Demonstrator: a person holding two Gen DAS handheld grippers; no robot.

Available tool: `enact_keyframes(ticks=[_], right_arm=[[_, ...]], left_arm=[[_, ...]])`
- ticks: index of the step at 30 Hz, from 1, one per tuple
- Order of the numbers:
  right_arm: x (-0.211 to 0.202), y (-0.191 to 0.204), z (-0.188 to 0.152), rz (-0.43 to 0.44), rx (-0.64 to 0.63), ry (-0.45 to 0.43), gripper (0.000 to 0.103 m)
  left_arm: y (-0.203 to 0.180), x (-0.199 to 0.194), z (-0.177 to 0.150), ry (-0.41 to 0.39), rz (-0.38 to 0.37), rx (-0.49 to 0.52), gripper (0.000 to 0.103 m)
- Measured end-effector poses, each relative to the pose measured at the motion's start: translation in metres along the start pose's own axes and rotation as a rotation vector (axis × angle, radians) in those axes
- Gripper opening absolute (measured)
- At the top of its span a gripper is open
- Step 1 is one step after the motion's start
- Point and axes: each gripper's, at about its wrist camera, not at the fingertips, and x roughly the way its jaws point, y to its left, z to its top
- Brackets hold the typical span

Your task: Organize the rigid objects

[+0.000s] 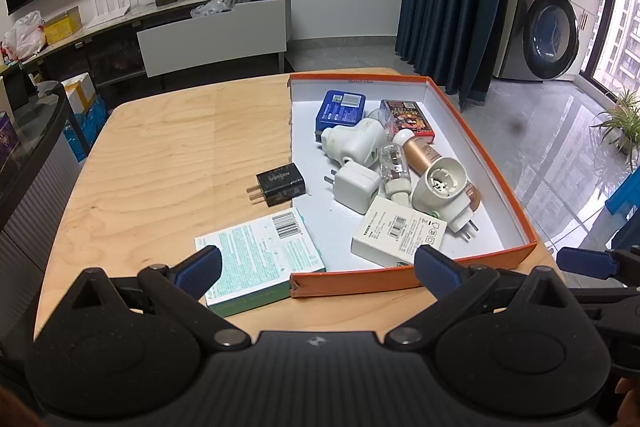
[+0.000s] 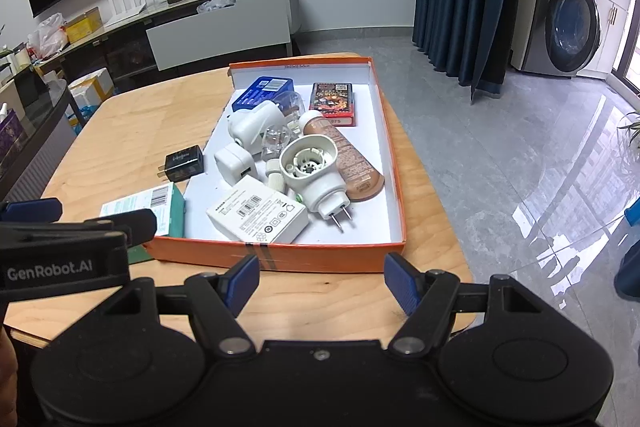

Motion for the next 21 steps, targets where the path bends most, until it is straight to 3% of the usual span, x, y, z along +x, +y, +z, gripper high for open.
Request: enact_keyframes(ticks=[21], right_arm=[[0.0014, 0.0029, 0.0013, 0.002, 0.0, 0.001, 0.082]], left_arm=[[0.0007, 0.0018, 0.0029, 0.0, 0.006, -0.001, 0.103]])
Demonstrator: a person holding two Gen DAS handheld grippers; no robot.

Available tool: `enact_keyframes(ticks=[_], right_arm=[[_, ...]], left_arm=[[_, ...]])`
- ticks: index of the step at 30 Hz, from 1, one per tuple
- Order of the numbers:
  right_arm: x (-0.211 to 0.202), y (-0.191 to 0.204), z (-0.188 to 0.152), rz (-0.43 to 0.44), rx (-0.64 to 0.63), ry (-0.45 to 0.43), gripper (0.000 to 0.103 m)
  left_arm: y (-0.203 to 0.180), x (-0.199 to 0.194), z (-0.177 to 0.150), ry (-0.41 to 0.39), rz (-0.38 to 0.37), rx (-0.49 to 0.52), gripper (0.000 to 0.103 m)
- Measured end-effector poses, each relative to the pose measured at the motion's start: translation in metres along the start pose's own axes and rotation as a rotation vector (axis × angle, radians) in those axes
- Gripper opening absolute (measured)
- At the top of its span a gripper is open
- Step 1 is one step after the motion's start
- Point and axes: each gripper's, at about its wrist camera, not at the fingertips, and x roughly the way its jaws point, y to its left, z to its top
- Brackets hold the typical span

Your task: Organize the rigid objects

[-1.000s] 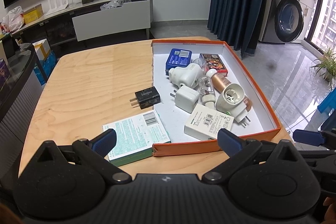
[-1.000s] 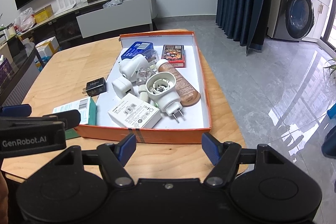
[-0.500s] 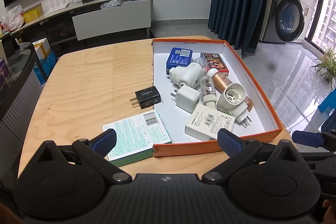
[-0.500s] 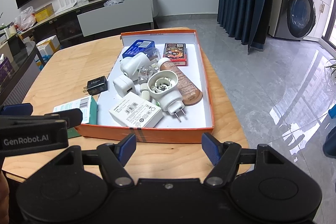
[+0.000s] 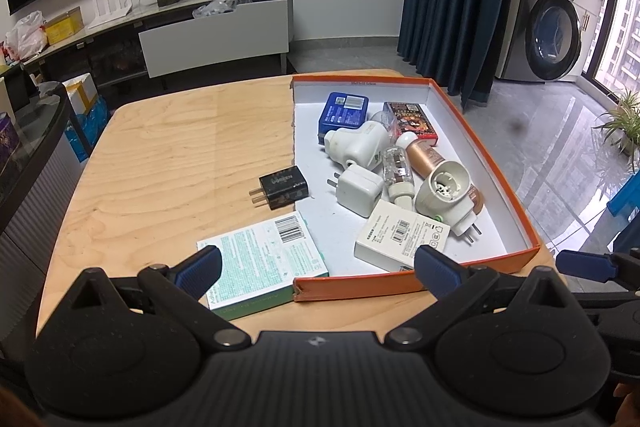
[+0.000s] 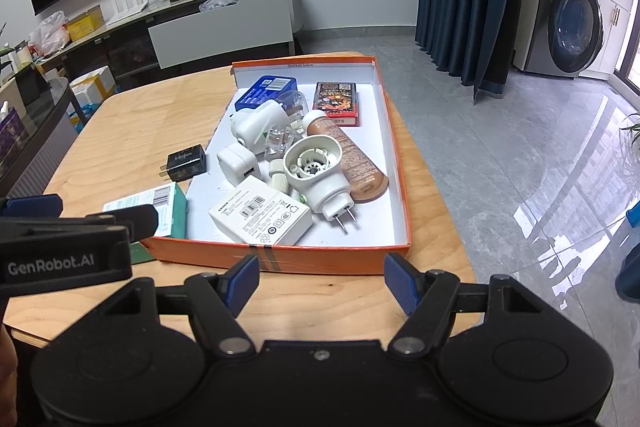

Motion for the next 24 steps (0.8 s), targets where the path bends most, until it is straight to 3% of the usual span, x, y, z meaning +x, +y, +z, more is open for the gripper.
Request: enact_keyframes(ticks=[24], right_arm=[[0.0101, 0.0022, -0.001, 0.005, -0.007, 0.016, 0.082]], left_arm=[[0.0015, 0.0049, -0.002, 0.02, -0.013, 0.0, 0.103]])
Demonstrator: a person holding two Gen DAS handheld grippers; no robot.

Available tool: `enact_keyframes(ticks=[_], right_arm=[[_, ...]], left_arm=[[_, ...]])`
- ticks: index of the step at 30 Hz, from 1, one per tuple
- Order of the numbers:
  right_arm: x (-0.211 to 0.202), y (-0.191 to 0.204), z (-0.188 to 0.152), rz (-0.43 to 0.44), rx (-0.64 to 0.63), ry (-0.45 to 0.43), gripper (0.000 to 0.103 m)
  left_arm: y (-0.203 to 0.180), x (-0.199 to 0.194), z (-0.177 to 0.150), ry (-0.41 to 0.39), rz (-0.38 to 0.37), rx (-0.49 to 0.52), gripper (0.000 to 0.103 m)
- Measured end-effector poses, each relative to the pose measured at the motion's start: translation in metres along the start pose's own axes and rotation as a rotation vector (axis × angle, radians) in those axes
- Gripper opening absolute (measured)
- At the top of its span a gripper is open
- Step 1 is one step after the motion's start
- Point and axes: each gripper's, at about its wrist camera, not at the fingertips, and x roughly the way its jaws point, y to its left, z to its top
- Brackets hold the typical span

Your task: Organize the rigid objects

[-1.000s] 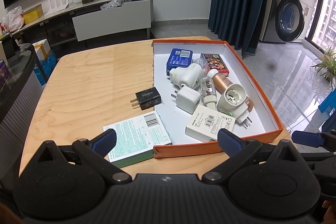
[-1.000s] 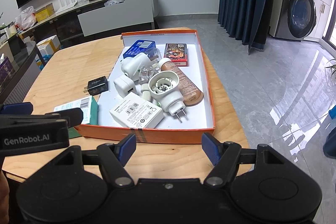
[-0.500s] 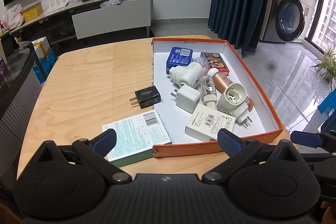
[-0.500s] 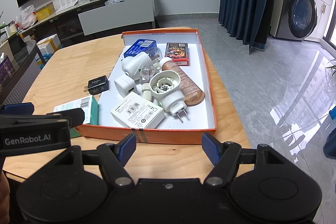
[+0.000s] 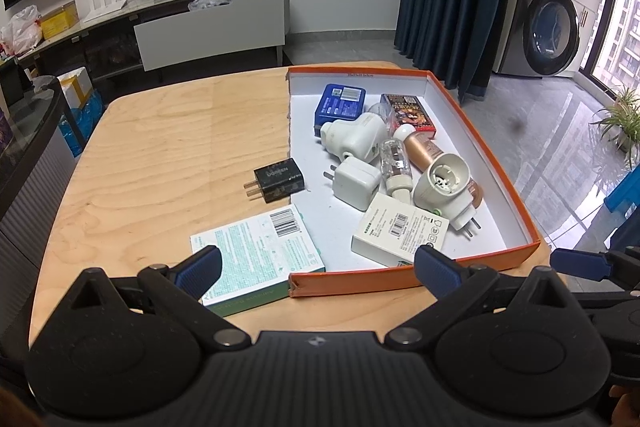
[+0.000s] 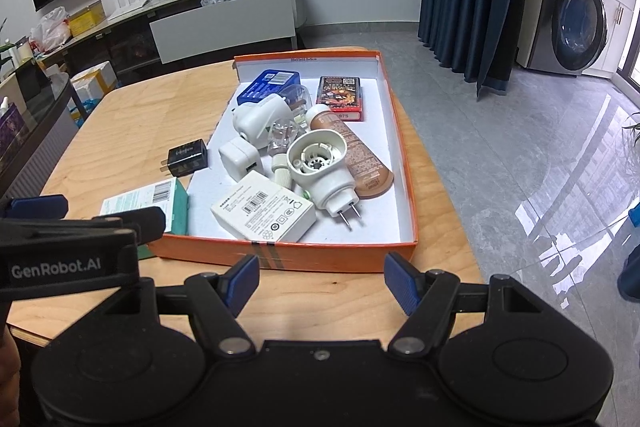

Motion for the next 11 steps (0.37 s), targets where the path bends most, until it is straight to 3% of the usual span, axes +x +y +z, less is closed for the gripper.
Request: enact_keyframes(ticks=[11], right_arm=[[0.0002, -0.0016, 0.0, -0.001, -0.001, 0.006, 0.082]], left_arm=[[0.0027, 0.0031, 0.0003, 0.004, 0.001, -0.008, 0.103]])
